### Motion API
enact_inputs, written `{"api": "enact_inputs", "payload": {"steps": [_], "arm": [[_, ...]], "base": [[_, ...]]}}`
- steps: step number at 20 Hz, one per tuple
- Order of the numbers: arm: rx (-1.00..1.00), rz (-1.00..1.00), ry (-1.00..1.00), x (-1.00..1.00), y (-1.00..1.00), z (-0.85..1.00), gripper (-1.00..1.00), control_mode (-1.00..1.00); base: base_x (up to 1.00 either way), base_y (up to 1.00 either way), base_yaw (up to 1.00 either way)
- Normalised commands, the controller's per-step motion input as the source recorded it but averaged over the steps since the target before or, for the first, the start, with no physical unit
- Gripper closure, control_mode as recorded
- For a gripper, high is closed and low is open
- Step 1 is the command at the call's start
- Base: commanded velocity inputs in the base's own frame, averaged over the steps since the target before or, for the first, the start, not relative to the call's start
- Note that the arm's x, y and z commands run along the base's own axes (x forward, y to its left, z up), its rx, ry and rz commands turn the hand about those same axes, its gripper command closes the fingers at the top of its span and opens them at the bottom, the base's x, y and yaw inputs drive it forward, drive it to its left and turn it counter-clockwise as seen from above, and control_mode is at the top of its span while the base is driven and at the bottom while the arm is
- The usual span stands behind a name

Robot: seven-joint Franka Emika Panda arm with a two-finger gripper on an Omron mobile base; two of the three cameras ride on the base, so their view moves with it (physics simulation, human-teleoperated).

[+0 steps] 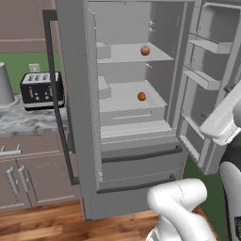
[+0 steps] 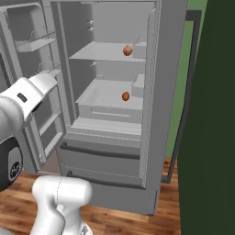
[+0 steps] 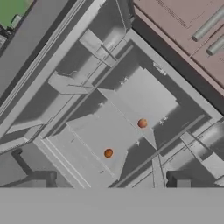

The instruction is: Retrieve the peach and mango from the fridge and place them into the bowl on the dining table.

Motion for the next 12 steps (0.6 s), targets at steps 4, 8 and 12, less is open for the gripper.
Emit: {"api": "enact_inputs", "payload": {"steps": [4, 8, 12], "arm": [[0.06, -0.01, -0.24, -0.95, 0.0, 0.0, -1.0, -1.0], [0.05, -0.04, -0.17, -0.65, 0.0, 0.0, -1.0, -1.0], [0.06, -0.07, 0.0, -0.23, -0.02, 0.0, -1.0, -1.0]], "base": [[0.0, 0.0, 0.0], [0.0, 0.0, 0.0], [0.0, 0.0, 0.0]]}}
